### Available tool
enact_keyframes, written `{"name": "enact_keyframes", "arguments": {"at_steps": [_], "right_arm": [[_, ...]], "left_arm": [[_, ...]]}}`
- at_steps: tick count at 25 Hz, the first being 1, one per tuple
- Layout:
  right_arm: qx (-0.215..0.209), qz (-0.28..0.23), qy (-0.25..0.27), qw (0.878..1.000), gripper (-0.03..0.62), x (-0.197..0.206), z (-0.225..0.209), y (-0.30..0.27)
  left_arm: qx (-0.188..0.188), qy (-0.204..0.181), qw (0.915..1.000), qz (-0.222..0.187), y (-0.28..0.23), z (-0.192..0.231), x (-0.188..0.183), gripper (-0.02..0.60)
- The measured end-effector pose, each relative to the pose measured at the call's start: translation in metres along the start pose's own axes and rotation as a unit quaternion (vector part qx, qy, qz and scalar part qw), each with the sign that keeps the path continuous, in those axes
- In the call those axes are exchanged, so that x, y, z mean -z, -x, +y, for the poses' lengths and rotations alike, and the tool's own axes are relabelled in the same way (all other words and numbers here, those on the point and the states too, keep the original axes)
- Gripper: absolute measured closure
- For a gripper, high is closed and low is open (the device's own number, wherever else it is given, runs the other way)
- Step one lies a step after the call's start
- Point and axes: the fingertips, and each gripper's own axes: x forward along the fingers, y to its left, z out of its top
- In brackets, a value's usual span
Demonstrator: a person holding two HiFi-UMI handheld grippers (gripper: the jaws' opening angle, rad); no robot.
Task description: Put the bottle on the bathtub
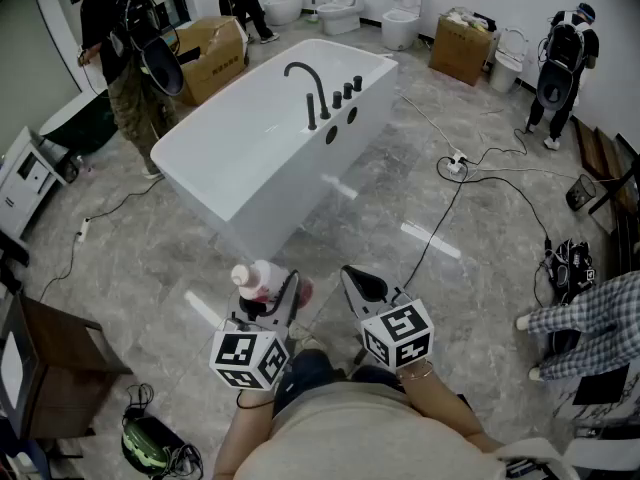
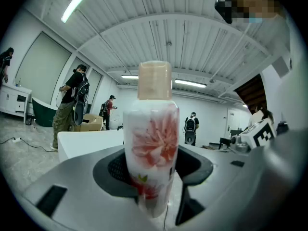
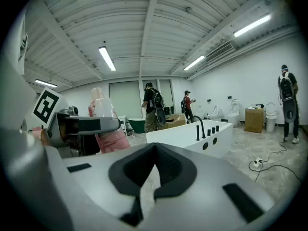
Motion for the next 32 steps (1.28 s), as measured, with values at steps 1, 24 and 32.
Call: {"name": "enact_keyframes", "arguments": {"at_steps": [1, 24, 32], "right_arm": [[0.000, 0.000, 0.001, 1.000, 0.597, 0.001, 0.001, 0.001], [0.016, -0.018, -0.049, 0.998, 0.597, -0.004, -0.035, -0.025], [0.024, -0.018, -0.054, 0.998, 0.597, -0.035, -0.081, -0.119]], "left_arm": [[-0.001, 0.002, 1.0000, 0.001, 0.002, 0.001, 0.002, 0.347], [0.025, -0.013, 0.9994, 0.020, -0.042, 0.027, 0.007, 0.347], [0.058, -0.017, 0.9976, 0.033, -0.130, 0.081, -0.010, 0.347]]}}
